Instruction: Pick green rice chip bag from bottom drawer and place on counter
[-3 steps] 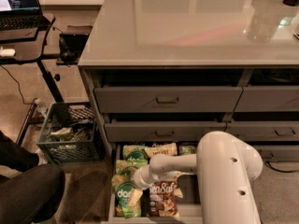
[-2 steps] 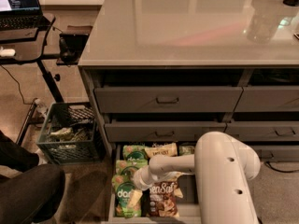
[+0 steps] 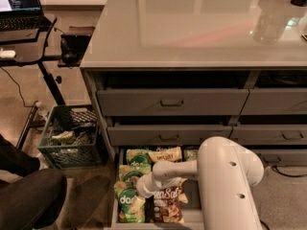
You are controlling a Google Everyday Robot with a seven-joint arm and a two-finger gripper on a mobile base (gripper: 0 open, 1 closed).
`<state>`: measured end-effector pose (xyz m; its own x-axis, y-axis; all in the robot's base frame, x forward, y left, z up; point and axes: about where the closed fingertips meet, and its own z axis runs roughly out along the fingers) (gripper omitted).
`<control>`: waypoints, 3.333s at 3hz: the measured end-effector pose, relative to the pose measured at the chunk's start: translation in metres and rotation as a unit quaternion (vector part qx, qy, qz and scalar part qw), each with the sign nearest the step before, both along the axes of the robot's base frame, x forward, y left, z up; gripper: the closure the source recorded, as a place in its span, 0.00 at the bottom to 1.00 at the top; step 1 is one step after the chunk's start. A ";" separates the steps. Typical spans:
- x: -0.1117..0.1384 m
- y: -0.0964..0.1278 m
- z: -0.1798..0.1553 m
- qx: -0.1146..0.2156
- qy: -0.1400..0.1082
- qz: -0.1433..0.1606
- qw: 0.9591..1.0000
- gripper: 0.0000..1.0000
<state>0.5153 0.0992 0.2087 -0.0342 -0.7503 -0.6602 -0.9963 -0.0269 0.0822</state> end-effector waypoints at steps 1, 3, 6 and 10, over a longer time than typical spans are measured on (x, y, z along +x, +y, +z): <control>-0.001 -0.001 -0.001 0.004 0.003 -0.004 1.000 0.42; -0.001 -0.001 -0.001 0.004 0.003 -0.004 1.000 0.89; -0.010 -0.001 -0.004 0.024 0.012 -0.006 1.000 1.00; -0.029 0.036 0.126 0.126 -0.064 0.068 0.988 1.00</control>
Offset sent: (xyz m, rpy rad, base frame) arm -0.0006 -0.0009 -0.0009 0.0075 0.0063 -0.0086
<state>0.4865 0.1355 0.3343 0.1509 -0.5541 -0.8187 -0.9838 -0.1651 -0.0696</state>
